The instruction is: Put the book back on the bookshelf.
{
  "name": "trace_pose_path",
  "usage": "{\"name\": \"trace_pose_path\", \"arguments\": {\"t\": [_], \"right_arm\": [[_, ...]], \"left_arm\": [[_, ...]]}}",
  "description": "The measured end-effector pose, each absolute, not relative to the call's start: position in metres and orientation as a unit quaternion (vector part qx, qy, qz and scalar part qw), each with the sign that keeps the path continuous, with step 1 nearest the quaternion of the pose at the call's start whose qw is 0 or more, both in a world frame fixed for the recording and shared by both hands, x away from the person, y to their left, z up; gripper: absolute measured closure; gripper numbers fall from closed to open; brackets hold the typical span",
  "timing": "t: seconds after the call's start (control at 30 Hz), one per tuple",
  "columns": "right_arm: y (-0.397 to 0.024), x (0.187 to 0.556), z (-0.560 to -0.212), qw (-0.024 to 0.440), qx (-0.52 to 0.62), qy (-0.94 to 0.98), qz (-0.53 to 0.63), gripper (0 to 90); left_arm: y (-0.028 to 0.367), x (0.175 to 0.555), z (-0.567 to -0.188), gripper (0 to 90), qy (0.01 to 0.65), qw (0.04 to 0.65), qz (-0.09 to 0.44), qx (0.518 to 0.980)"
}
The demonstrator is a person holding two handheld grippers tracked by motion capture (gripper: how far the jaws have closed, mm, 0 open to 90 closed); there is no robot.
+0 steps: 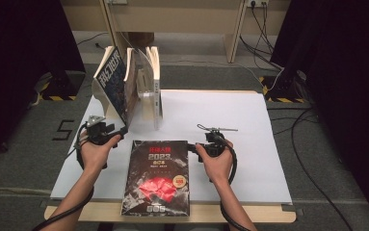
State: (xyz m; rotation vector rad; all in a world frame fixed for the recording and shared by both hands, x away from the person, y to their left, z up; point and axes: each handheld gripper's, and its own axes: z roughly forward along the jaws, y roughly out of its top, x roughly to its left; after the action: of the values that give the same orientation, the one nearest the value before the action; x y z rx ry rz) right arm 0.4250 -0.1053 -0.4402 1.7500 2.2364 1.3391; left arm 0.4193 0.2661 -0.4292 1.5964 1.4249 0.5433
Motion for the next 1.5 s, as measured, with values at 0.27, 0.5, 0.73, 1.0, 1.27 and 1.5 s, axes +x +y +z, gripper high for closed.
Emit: {"name": "trace_pose_path", "arguments": {"t": [0.27, 0.5, 0.73, 1.0, 1.27, 1.5], "right_arm": [[-0.099, 0.432, -0.446, -0.003, 0.564, 0.723, 0.4, 54.1], [-0.093, 0.436, -0.461, -0.019, 0.571, 0.731, 0.373, 51.6], [-0.085, 0.436, -0.468, -0.022, 0.57, 0.737, 0.364, 51.8], [-0.078, 0.434, -0.477, -0.025, 0.568, 0.74, 0.358, 52.3], [-0.073, 0.435, -0.478, -0.022, 0.566, 0.741, 0.36, 51.5], [-0.075, 0.437, -0.477, -0.033, 0.568, 0.741, 0.357, 52.6]], "left_arm": [[0.266, 0.4, -0.458, 43.2, 0.585, 0.439, 0.164, 0.662], [0.261, 0.385, -0.478, 45.0, 0.595, 0.439, 0.127, 0.662], [0.253, 0.377, -0.487, 45.9, 0.593, 0.436, 0.111, 0.668], [0.249, 0.372, -0.496, 49.2, 0.588, 0.422, 0.119, 0.68], [0.244, 0.369, -0.498, 52.5, 0.584, 0.434, 0.101, 0.679], [0.242, 0.359, -0.501, 57.9, 0.576, 0.436, 0.131, 0.679]]}}
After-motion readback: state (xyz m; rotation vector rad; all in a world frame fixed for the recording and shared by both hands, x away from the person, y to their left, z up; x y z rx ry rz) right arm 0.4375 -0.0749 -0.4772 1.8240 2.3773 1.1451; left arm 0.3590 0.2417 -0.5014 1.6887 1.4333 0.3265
